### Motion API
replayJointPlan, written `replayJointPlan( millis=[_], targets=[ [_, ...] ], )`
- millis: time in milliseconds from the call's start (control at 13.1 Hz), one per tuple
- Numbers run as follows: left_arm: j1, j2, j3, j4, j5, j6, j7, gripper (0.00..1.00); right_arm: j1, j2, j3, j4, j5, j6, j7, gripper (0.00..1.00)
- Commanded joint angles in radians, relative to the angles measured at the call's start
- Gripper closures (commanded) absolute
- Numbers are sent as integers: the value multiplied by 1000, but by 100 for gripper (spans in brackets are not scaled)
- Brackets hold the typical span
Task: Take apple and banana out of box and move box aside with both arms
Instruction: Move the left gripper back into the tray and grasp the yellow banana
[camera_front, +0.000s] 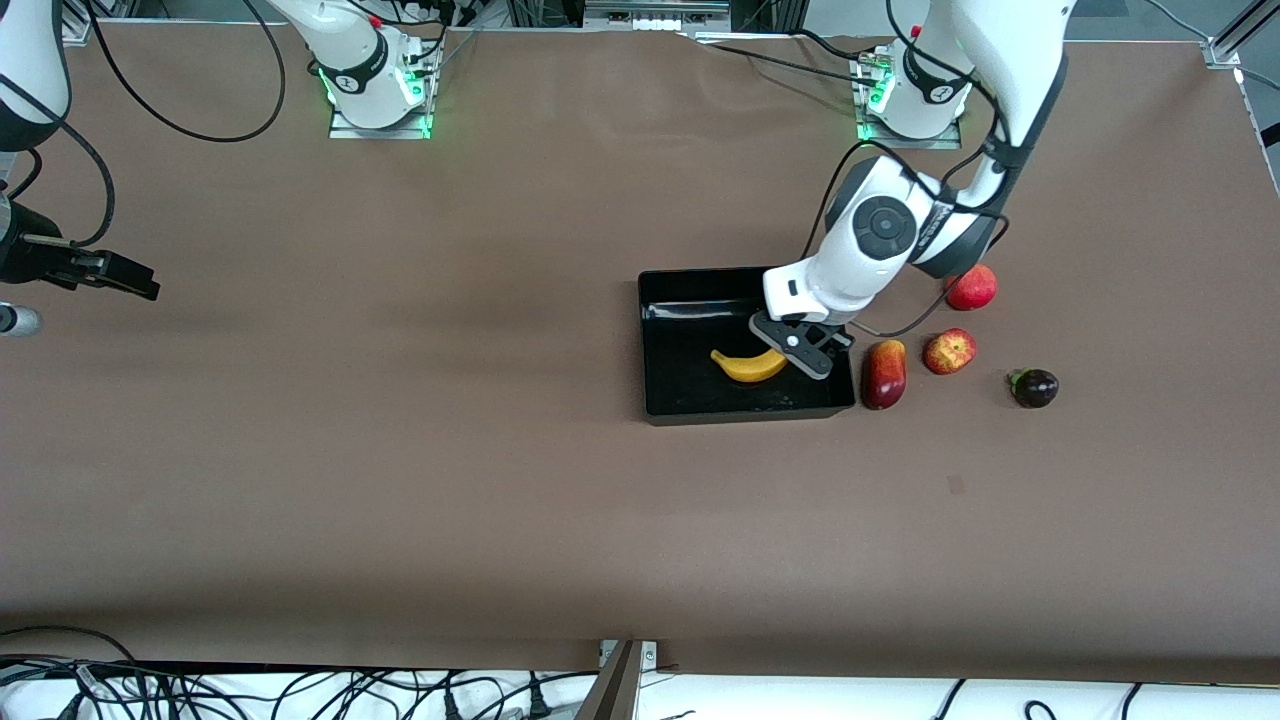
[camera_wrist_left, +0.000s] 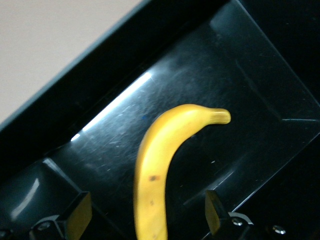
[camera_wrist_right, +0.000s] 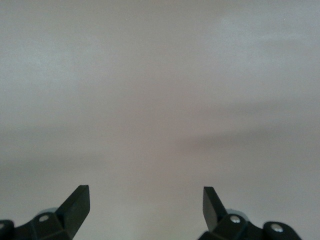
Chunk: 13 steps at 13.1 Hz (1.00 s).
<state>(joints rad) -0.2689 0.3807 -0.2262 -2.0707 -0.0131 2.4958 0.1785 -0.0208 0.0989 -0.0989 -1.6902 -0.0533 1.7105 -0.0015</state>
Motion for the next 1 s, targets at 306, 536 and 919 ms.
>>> replayJointPlan(
  millis=[306, 536, 919],
  targets=[
    [-46, 35, -12, 23, 9, -11, 10, 0, 4, -7, 2, 7, 0, -15, -6, 0],
    [-47, 53, -12, 24, 10, -9, 12, 0, 4, -5, 2, 7, -5, -8, -9, 0],
    [-47, 83, -12, 34, 2, 26, 10, 0, 4, -4, -2, 7, -7, -5, -9, 0]
  ],
)
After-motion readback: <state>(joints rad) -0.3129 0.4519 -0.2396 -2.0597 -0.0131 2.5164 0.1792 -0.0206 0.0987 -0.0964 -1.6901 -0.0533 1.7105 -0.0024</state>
